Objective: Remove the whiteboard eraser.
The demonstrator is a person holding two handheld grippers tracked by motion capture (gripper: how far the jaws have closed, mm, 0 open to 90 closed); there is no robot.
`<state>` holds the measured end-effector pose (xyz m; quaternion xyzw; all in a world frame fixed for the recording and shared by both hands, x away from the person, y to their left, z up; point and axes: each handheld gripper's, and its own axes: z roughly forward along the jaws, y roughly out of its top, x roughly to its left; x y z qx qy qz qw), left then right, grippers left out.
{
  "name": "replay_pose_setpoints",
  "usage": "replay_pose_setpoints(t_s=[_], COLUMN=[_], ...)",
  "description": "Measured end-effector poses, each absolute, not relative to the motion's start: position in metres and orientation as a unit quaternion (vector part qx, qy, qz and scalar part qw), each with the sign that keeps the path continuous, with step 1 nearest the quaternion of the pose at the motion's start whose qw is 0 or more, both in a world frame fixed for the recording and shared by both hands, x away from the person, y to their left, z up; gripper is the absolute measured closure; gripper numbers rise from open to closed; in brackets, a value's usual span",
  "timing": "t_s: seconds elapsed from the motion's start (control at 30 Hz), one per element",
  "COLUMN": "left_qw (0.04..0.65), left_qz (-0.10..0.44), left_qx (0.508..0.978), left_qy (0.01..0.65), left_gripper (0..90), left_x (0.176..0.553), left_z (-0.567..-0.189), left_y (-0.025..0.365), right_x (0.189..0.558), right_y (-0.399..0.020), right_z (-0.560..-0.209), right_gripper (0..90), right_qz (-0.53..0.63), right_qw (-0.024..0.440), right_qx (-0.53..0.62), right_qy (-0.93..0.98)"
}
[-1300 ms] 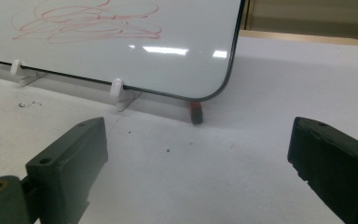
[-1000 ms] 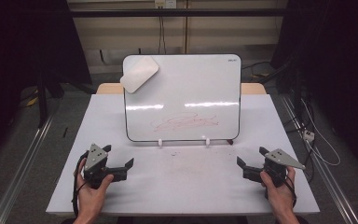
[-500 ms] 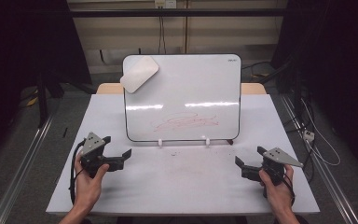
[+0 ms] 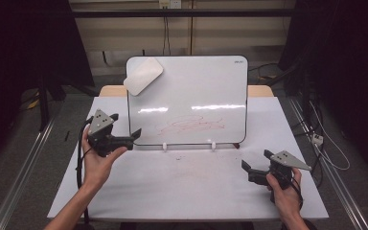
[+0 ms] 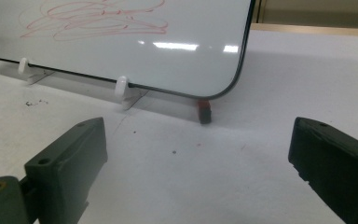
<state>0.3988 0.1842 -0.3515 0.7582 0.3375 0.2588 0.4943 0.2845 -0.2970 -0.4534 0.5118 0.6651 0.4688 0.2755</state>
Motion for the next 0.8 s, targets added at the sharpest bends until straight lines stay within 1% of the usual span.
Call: replay_pose_setpoints(t_s=[0.07, 0.13, 0.23, 0.37, 0.43, 0.67, 0.8], left_qw=[0.491, 0.476, 0.478, 0.458, 0.461, 0.437, 0.436], left_qz=[0.264, 0.276, 0.268, 0.296, 0.303, 0.341, 0.338], left_qx=[0.76, 0.77, 0.773, 0.781, 0.777, 0.787, 0.79], left_qy=[0.333, 0.322, 0.319, 0.304, 0.302, 0.27, 0.266], left_gripper=[6.0, 6.2, 5.1, 5.0, 5.3, 6.2, 6.0], left_x=[0.406, 0.414, 0.423, 0.431, 0.435, 0.451, 0.46], left_z=[-0.346, -0.341, -0.333, -0.324, -0.321, -0.311, -0.306], left_y=[0.181, 0.177, 0.174, 0.17, 0.169, 0.156, 0.149], right_x=[0.283, 0.282, 0.281, 0.28, 0.281, 0.281, 0.281], right_y=[-0.298, -0.298, -0.297, -0.299, -0.301, -0.3, -0.299], right_z=[-0.453, -0.453, -0.452, -0.454, -0.454, -0.455, -0.455], right_gripper=[4.4, 4.4, 4.4, 4.5, 4.6, 4.6, 4.6], right_qz=[0.468, 0.468, 0.469, 0.468, 0.471, 0.469, 0.468], right_qw=[0.277, 0.277, 0.278, 0.278, 0.277, 0.273, 0.273], right_qx=[0.513, 0.513, 0.512, 0.51, 0.514, 0.513, 0.513], right_qy=[0.664, 0.664, 0.664, 0.666, 0.662, 0.666, 0.665])
